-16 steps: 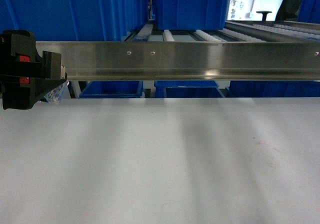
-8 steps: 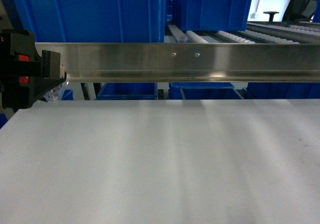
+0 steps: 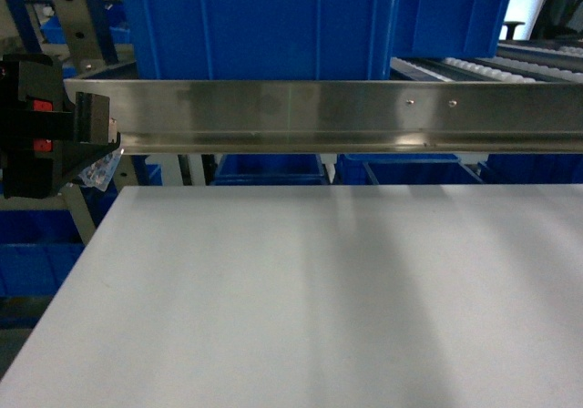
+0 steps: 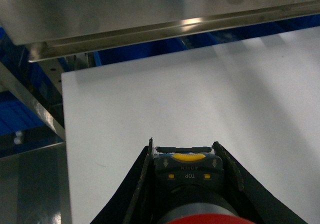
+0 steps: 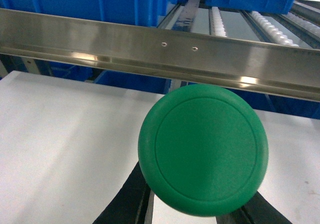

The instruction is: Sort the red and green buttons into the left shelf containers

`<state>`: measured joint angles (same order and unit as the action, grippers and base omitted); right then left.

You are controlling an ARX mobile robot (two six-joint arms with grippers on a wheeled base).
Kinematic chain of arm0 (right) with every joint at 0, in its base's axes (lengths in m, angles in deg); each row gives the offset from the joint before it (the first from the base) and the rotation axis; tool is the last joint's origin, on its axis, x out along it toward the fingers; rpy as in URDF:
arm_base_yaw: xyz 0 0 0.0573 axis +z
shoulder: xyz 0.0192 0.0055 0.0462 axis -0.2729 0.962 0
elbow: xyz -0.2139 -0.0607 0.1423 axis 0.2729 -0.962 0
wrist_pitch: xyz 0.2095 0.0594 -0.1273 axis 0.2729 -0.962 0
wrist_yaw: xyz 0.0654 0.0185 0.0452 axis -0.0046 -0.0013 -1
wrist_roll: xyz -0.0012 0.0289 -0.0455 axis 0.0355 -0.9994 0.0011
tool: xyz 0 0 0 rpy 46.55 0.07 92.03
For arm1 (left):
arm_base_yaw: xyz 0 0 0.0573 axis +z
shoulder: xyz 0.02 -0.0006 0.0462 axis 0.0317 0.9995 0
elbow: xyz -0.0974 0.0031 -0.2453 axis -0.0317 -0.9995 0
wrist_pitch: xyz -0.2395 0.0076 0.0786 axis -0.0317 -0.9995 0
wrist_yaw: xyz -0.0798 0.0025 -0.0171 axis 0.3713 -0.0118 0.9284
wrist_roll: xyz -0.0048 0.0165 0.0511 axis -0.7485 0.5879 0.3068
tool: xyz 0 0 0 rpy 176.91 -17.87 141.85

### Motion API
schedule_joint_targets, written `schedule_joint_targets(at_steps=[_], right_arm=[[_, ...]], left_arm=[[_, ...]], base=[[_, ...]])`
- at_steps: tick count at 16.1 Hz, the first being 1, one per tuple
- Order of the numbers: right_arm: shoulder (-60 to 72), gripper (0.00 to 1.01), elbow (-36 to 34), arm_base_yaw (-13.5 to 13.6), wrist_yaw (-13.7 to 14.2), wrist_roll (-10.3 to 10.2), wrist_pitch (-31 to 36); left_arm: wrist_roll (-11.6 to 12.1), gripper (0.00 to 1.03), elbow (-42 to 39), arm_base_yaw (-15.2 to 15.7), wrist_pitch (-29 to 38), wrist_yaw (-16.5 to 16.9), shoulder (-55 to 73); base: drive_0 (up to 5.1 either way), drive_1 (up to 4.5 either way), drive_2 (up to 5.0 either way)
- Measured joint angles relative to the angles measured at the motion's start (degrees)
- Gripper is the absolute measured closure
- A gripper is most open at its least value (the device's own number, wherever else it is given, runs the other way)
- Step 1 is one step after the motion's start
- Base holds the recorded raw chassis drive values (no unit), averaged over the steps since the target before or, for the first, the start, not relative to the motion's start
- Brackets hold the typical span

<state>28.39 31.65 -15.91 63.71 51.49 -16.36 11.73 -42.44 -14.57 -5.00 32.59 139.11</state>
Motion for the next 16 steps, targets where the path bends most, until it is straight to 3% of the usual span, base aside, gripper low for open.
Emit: schedule_joint_targets(at_steps=[16], right_arm=[[0.00,0.77,0.00,0.04,-0.04,0.00,-0.02]], left_arm=[[0.00,0.74,0.00,0.00,0.04,0.00,0.00]], base=[[-4.9,2.43,2.4]])
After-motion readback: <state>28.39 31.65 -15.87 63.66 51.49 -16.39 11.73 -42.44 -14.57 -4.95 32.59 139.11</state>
